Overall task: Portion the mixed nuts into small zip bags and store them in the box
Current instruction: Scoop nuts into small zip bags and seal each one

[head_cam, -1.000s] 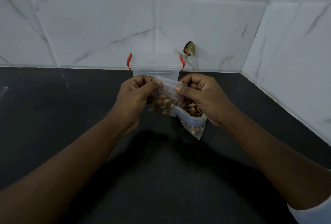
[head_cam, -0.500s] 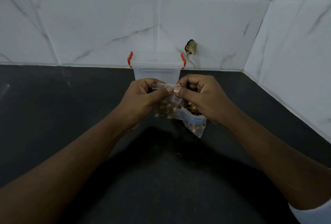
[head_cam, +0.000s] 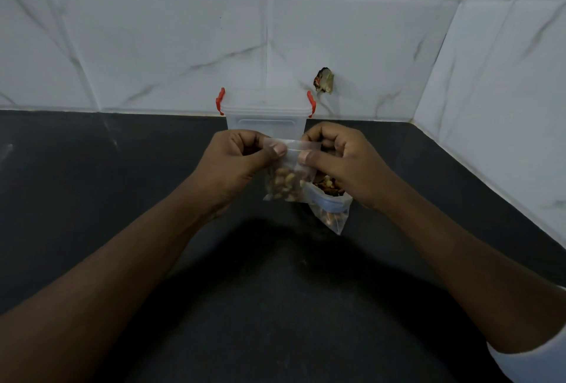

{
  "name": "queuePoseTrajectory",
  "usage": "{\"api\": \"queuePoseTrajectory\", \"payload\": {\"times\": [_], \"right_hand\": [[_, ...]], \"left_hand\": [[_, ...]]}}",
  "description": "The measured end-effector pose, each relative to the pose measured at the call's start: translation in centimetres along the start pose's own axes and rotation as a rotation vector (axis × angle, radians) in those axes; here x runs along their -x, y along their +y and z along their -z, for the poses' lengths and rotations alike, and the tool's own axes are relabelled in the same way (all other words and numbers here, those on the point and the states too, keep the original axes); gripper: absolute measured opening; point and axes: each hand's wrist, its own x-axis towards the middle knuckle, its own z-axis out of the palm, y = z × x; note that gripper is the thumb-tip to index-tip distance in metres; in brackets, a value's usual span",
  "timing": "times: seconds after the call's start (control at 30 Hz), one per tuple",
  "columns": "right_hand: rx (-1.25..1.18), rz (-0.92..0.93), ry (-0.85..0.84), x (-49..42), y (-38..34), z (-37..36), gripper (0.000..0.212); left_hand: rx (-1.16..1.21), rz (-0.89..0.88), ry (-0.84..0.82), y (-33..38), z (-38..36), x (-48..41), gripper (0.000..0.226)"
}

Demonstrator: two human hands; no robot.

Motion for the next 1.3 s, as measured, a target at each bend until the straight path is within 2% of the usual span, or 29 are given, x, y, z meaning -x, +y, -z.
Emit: {"api": "queuePoseTrajectory", "payload": {"times": [0.33, 0.57, 0.7, 0.8, 0.9, 0.97, 1.03, 1.17, 1.3], "right_hand": [[0.31, 0.091, -0.021, -0.3, -0.2, 0.5, 0.007], [0.324, 0.052, -0.002, -0.5, -0.6, 1.8, 0.009], [0.304, 0.083, 0.039, -0.3, -0.8, 1.7, 0.011], [0.272, 0.097, 0.063, 0.0, -0.4, 0.7, 0.009], [0.166, 0.092, 0.04, -0.1, -0.1, 0.5, 0.007], [0.084, 0.058, -0.014, -0.1, -0.1, 0.7, 0.02], [0.114, 0.047, -0.038, 0.0, 0.0, 0.6, 0.027], [0.193, 0.088, 0.038, 0.0, 0.2, 0.3, 0.004], [0.149, 0.087, 0.113, 0.0, 0.2, 0.3, 0.007]], "left_hand": [[-0.066, 0.009, -0.07, 1.1, 1.2, -0.4, 0.016], [-0.105, 0.026, -0.068, 0.7, 1.9, -0.9, 0.008], [-0.056, 0.004, -0.062, 1.2, 2.0, -0.7, 0.014], [-0.003, 0.025, -0.051, 1.3, 1.9, -0.4, 0.01], [0.046, 0.048, -0.034, 1.3, 1.1, -0.1, 0.014], [0.063, 0.058, -0.018, 1.3, 0.7, 0.0, 0.015], [0.049, 0.061, -0.026, 1.2, 0.4, 0.1, 0.016], [0.083, 0.111, -0.063, 1.2, 0.2, 0.4, 0.022], [0.105, 0.138, -0.067, 1.2, 0.3, 0.5, 0.027]]}}
